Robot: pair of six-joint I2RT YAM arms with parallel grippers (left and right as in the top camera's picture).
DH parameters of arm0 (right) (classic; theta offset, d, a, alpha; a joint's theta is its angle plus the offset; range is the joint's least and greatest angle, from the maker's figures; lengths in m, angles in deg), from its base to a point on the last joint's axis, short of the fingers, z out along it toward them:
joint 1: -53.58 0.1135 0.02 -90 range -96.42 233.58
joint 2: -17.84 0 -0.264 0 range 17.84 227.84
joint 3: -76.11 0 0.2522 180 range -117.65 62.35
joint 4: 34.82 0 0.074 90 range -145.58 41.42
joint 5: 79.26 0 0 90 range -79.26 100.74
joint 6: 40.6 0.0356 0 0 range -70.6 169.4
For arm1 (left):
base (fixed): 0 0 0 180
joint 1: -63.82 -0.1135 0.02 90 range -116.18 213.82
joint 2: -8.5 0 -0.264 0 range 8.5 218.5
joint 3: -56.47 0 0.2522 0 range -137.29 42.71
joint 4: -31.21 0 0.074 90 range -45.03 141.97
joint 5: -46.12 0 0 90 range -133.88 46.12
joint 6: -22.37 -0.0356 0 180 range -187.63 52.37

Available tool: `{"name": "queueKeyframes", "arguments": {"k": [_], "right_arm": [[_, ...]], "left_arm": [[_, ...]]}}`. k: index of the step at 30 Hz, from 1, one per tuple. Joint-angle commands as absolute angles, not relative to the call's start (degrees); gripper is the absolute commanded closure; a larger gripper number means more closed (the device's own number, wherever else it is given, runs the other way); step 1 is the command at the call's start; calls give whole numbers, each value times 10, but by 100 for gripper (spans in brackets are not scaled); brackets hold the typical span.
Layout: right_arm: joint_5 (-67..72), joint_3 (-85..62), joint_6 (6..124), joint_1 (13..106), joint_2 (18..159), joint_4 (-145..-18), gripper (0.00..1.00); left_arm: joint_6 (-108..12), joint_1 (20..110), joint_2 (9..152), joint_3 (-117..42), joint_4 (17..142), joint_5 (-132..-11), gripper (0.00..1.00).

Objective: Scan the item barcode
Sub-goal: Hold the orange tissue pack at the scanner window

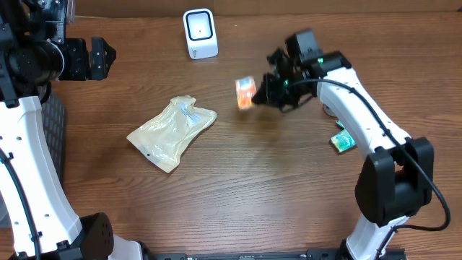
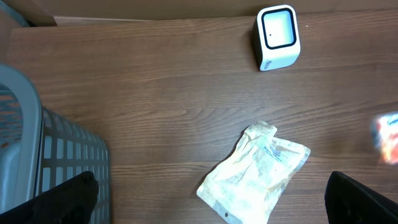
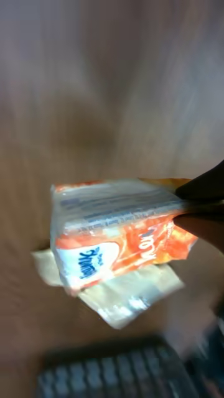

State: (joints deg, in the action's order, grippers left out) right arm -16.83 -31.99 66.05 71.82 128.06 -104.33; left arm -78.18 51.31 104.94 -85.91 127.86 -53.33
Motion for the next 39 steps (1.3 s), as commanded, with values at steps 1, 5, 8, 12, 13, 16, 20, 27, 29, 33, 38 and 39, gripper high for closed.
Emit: {"name": "queueKeyframes", "arguments": {"k": [1,5,8,12,13,16,20,27,29,33,38,39], "right_arm": [[78,-425,651,767,1273,-1051,96],[280,-466,580,825,1274,-985,96],[372,-466,512,851,1282,-903,96],[407,-466,410,864,1310,-785,96],[407,-466,381,864,1320,-755,96],[407,-466,283,864,1352,-675,96],[401,-466,139,865,1402,-585,96],[389,-466,-25,865,1501,-412,96],[377,-466,-48,865,1535,-365,96],[348,-466,-51,867,1565,-350,96],[333,-466,-51,874,1587,-350,96],[331,-466,-51,874,1588,-349,96]], "left_arm": [[-790,511,1048,-859,1278,-540,0],[-790,511,1048,-859,1278,-540,1],[-790,511,1048,-859,1278,-540,0],[-790,511,1048,-859,1278,-540,0],[-790,511,1048,-859,1278,-540,0],[-790,511,1048,-859,1278,-540,0],[-790,511,1048,-859,1278,-540,1],[-790,511,1048,-859,1278,-540,0],[-790,511,1048,-859,1278,-540,0],[-790,511,1048,-859,1278,-540,0],[-790,511,1048,-859,1278,-540,0],[-790,511,1048,-859,1278,-540,0]]}}
